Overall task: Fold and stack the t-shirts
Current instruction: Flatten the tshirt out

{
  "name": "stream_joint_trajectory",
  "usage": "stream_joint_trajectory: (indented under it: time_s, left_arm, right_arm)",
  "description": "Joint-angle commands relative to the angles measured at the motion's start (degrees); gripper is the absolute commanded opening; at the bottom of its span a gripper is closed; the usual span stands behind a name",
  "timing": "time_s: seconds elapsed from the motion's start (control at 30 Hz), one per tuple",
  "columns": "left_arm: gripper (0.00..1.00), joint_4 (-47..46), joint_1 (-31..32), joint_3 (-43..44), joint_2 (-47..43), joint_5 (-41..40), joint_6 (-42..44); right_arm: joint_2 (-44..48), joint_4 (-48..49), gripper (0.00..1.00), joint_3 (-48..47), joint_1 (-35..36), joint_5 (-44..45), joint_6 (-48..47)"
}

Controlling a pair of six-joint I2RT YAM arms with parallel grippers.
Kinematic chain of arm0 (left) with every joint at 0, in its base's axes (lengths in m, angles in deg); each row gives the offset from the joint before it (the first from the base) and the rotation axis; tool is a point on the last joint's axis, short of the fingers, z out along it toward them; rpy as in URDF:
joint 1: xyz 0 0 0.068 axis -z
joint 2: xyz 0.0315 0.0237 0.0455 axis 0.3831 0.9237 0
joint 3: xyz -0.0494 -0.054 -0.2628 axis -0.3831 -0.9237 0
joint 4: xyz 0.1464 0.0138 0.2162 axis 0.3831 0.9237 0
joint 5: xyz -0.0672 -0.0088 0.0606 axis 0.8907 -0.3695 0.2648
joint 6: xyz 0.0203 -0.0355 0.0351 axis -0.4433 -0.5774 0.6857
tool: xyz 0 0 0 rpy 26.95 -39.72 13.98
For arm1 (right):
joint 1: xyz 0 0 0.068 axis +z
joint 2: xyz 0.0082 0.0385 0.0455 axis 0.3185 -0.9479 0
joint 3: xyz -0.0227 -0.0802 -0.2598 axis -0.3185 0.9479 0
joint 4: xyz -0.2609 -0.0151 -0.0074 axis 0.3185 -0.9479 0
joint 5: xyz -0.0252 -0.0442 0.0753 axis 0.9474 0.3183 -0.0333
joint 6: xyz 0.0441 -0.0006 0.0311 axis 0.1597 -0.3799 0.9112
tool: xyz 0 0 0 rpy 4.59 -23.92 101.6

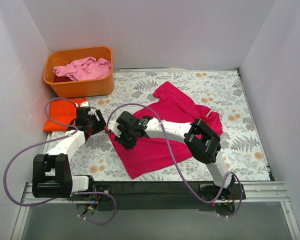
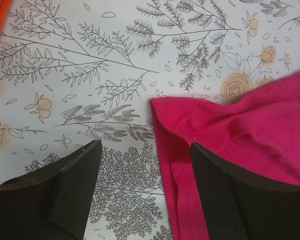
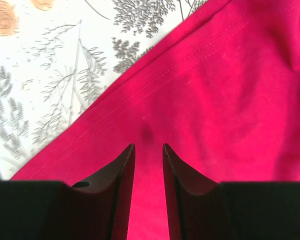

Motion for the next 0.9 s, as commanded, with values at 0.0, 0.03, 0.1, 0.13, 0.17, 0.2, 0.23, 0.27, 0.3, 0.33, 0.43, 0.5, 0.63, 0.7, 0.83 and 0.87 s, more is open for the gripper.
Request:
stream_joint_trajectory:
  time_s: [0.0, 0.03, 0.1, 0.13, 0.17, 0.2, 0.23, 0.27, 0.3, 0.33, 0.43, 0.5, 0.63, 0.7, 0.83, 0.87]
  left_arm:
    - [0.66, -0.7, 0.1, 0.9, -1.7, -1.2, 0.3]
    - [0.66, -0.6, 0.1, 0.8, -1.5, -1.2, 0.3]
    - [0.66, -0.7, 0.1, 0.9, -1.1, -1.3, 0.3]
    - [0.66, -0.6, 0.1, 0.9, -1.0, -1.3, 0.4]
    - [0.66, -0.6, 0.1, 0.9, -0.8, -1.2, 0.3]
    - [0.66, -0.6, 0.1, 0.9, -0.5, -1.2, 0.3]
    - [0.66, -0.6, 0.1, 0.8, -0.5, -1.1, 0.4]
    - [0.66, -0.6, 0.1, 0.8, -0.4, -0.8, 0.4]
    - [0.66, -0.7, 0.1, 0.7, -0.1, -0.3, 0.5]
    - [0.66, -0.7, 0.1, 0.7, 0.0, 0.2, 0.6]
    - [0.66, -1.1, 0.2, 0.7, 1.3, 3.2, 2.0]
    - [0.66, -1.3, 0.5, 0.9, 2.4, 5.0, 3.0]
    - [0.64, -1.2, 1.8, 0.9, 3.9, 6.8, 5.1]
    - [0.62, -1.1, 2.6, 0.9, 4.3, 6.4, 6.0]
    - [0.53, -1.0, 3.0, 0.9, 4.9, 4.1, 6.7]
    - [0.51, -1.0, 3.0, 0.8, 5.3, 3.9, 7.0]
  right_arm:
    - [-2.6, 2.8, 0.30, -2.3, 0.3, 0.3, 0.8]
    - [-2.8, 2.8, 0.29, -1.8, 0.3, -0.7, 0.8]
    - [-3.1, 2.8, 0.29, -0.8, 0.3, -1.6, 0.8]
    - [-3.0, 2.7, 0.28, 0.6, 0.3, -2.0, 0.6]
    - [-2.7, 2.6, 0.28, 1.2, 0.3, -2.6, 0.4]
    - [-2.6, 2.3, 0.27, 1.8, 0.4, -3.2, 0.4]
    - [-2.3, 1.8, 0.27, 2.4, 0.5, -4.6, 0.1]
    - [-1.9, 0.9, 0.27, 3.5, 0.6, -5.5, 0.1]
    - [-1.4, 0.4, 0.26, 4.1, 0.7, -6.4, 0.1]
    - [-1.1, 0.0, 0.26, 4.7, 0.7, -8.2, 0.3]
    - [0.4, -0.7, 0.25, 7.5, 0.7, -11.0, 0.8]
    - [1.4, -0.7, 0.25, 9.0, 0.7, -11.1, 0.9]
    - [1.2, -0.7, 0.25, 8.9, 0.7, -10.5, 0.9]
    - [0.7, -0.8, 0.25, 8.7, 0.7, -10.5, 0.8]
    - [0.3, -0.7, 0.25, 8.8, 0.7, -10.9, 0.7]
    - [0.4, -0.7, 0.25, 8.9, 0.7, -11.0, 0.6]
